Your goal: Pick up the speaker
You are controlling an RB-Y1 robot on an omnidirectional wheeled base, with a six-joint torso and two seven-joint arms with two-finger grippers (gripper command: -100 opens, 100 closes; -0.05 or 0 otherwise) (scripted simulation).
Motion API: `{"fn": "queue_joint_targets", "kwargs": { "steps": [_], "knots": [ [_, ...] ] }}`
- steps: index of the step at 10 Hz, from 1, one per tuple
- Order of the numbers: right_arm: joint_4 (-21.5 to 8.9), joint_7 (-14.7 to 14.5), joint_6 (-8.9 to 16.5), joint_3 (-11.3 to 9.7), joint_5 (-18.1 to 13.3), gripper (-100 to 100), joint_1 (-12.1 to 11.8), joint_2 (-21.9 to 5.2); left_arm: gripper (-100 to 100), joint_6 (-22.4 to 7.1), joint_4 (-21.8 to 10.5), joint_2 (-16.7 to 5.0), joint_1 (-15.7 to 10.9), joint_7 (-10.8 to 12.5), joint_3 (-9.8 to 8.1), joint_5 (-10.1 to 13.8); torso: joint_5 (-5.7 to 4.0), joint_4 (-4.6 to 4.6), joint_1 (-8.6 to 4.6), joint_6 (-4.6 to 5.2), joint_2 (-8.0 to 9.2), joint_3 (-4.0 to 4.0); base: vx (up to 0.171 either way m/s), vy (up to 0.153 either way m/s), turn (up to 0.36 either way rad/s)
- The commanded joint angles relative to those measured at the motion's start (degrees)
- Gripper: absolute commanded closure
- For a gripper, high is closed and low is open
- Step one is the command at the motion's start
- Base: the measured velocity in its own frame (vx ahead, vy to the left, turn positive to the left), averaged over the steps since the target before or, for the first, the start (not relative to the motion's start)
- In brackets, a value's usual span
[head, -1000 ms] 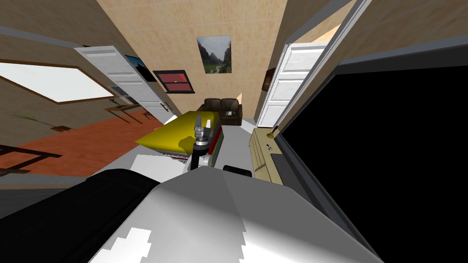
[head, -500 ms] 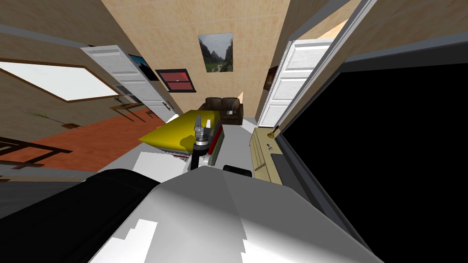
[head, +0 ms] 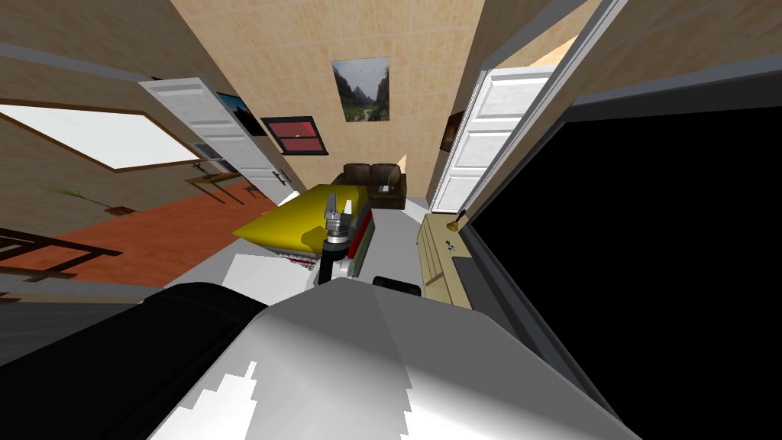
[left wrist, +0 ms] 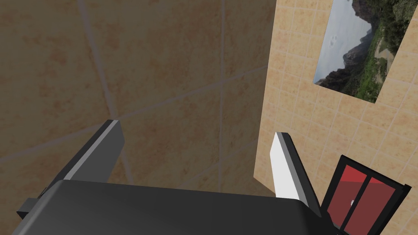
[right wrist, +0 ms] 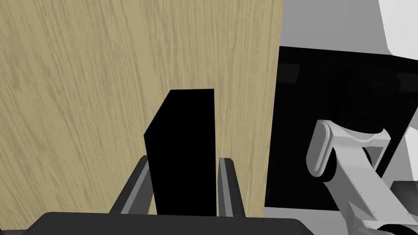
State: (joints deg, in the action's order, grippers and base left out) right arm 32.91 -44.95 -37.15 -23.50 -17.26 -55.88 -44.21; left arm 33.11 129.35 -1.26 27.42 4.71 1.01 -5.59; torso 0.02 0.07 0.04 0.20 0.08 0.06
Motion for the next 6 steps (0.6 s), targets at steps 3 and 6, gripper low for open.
{"fn": "queue_joint_targets", "kwargs": {
  "steps": [3,6],
  "knots": [
    [0.19,-0.49,-1.68,0.58,0.7,100,-1.67,-1.39,0,0.0,0.0,0.0,0.0,0.0,0.0,0.0,0.01,-0.01,0.01,0.0,-0.01,-0.01,0.012,0.009,-0.021],
    [-0.01,-0.87,-2.02,0.79,0.82,0,-2.06,-1.42,0,0.0,0.0,0.0,0.0,0.0,0.0,0.0,0.06,-0.05,0.17,0.01,-0.17,-0.1,0.035,0.026,-0.033]
  ]
}}
